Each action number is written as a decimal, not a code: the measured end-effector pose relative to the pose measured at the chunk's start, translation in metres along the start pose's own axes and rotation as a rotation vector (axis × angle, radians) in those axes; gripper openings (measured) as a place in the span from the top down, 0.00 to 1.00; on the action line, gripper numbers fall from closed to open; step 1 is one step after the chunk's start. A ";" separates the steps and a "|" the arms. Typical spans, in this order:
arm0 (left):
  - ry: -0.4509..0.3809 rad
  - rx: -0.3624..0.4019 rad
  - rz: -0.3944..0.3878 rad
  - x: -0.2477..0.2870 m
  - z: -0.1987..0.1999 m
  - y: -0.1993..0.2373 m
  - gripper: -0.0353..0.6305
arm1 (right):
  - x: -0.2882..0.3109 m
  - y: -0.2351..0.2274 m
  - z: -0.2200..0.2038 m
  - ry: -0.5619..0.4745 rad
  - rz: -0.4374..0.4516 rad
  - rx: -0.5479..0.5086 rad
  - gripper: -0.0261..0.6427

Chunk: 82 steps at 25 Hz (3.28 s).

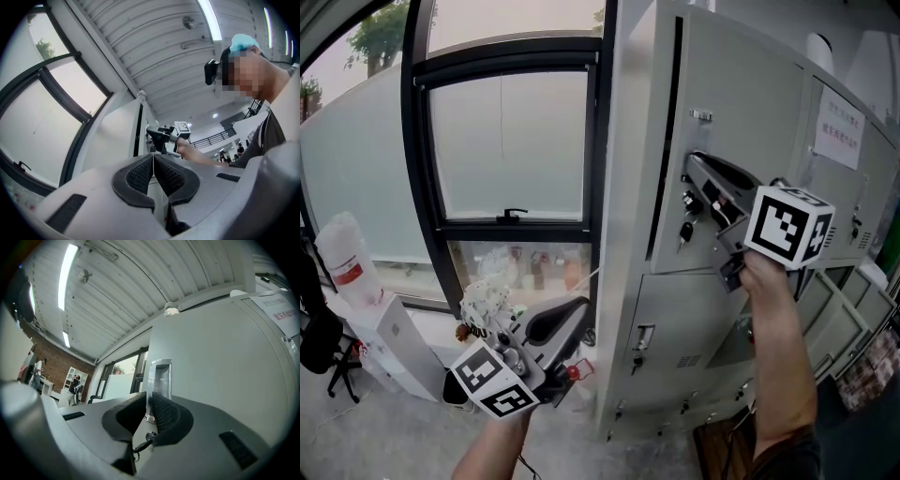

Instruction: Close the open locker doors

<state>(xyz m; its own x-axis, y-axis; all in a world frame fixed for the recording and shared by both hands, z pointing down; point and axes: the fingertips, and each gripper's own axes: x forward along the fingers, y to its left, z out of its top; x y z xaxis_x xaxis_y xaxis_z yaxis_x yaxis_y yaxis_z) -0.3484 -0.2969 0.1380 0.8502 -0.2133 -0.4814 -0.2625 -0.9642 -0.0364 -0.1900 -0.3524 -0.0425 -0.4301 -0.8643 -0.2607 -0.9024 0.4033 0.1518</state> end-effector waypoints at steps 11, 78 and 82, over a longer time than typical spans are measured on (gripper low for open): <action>0.007 -0.009 0.021 -0.001 -0.006 0.014 0.93 | 0.012 -0.004 -0.003 -0.007 0.012 -0.003 0.90; 0.166 -0.025 -0.086 0.117 -0.082 -0.061 0.93 | -0.125 -0.036 -0.044 -0.084 0.052 0.023 0.92; 0.186 -0.031 -0.117 0.140 -0.097 -0.082 0.93 | -0.168 -0.045 -0.062 -0.076 0.031 0.046 0.92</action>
<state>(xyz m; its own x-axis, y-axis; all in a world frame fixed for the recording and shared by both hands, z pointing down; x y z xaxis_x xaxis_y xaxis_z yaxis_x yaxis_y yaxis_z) -0.1636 -0.2626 0.1592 0.9442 -0.1225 -0.3058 -0.1458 -0.9878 -0.0546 -0.0754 -0.2438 0.0533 -0.4566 -0.8269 -0.3283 -0.8883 0.4439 0.1176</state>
